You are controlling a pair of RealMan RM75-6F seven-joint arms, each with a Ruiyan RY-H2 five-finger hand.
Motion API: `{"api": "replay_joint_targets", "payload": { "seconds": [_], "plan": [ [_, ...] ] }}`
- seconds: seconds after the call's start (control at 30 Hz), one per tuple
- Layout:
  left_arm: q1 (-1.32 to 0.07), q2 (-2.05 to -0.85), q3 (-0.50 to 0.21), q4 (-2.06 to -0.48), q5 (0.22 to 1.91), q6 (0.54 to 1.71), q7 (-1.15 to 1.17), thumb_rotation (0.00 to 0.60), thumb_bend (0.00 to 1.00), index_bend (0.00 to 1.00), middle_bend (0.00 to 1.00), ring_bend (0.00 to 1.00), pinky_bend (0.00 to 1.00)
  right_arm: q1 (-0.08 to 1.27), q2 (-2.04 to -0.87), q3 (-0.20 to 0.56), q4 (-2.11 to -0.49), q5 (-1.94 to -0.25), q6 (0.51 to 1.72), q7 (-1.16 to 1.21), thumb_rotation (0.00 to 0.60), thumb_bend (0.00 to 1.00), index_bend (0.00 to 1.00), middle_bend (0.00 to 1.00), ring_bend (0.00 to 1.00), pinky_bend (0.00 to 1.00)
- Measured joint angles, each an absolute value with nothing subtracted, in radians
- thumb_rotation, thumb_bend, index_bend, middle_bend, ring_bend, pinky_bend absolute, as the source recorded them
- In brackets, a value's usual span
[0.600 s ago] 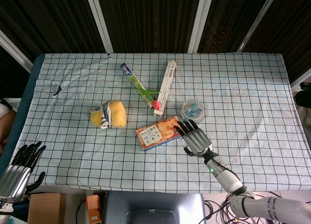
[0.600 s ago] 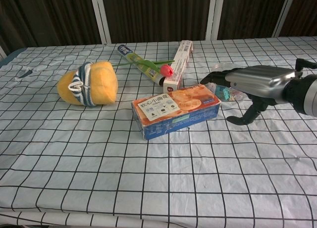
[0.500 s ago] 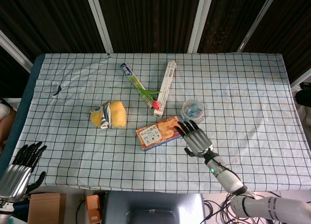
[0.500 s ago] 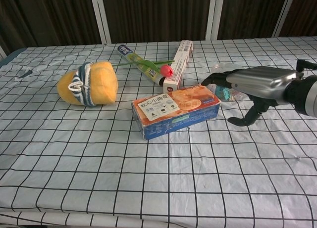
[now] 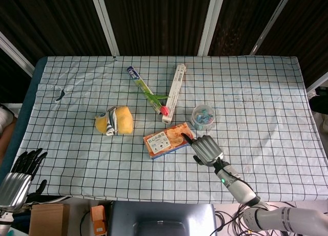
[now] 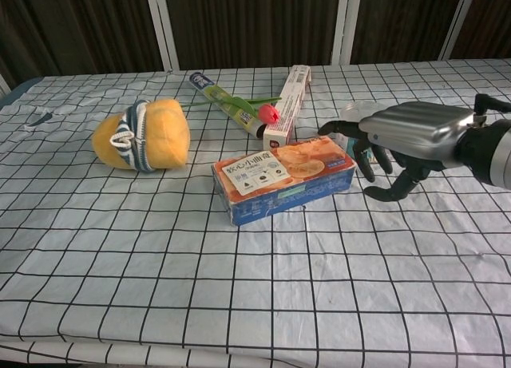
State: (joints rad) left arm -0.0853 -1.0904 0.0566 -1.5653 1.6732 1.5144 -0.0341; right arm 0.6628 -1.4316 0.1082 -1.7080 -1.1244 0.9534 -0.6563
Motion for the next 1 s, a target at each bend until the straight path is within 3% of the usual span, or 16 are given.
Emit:
{"api": "replay_joint_targets", "payload": {
  "seconds": [0.4,0.8,0.83,0.9,0.97,1.0],
  "plan": [
    [-0.085,-1.09,0.059,-1.565,1.673,1.512,-0.034,0.6,0.42,0.0,0.0,0.0,0.0,0.735,-1.441,0.095,-1.748,-0.887,0.936,-0.784,0.6,0.35,0.0,1.0,1.0,1.0],
    [-0.081,-1.09,0.059,-1.565,1.672,1.518,-0.032,0.6,0.42,0.0,0.0,0.0,0.0,0.752,-1.444,0.068,-1.738,-0.91,0.952,-0.735,0.6,0.35,0.0,1.0,1.0,1.0],
    [-0.081,-1.09,0.06,-1.565,1.672,1.518,-0.032,0.6,0.42,0.0,0.0,0.0,0.0,0.751,-1.441,0.066,-1.74,-0.918,0.953,-0.729,0.6,0.35,0.0,0.97,0.99,0.99],
    [-0.081,-1.09,0.06,-1.565,1.672,1.518,-0.032,0.6,0.42,0.0,0.0,0.0,0.0,0.747,-1.433,0.062,-1.745,-0.941,0.957,-0.709,0.6,0.35,0.0,0.76,0.85,0.88],
    [-0.081,-1.09,0.06,-1.566,1.672,1.517,-0.032,0.6,0.42,0.0,0.0,0.0,0.0,0.738,-1.417,0.054,-1.758,-0.966,0.961,-0.679,0.6,0.35,0.0,0.29,0.47,0.56],
    [-0.081,-1.09,0.06,-1.566,1.672,1.517,-0.032,0.6,0.42,0.0,0.0,0.0,0.0,0.732,-1.407,0.051,-1.768,-0.978,0.965,-0.665,0.6,0.35,0.0,0.16,0.34,0.45]
  ]
}}
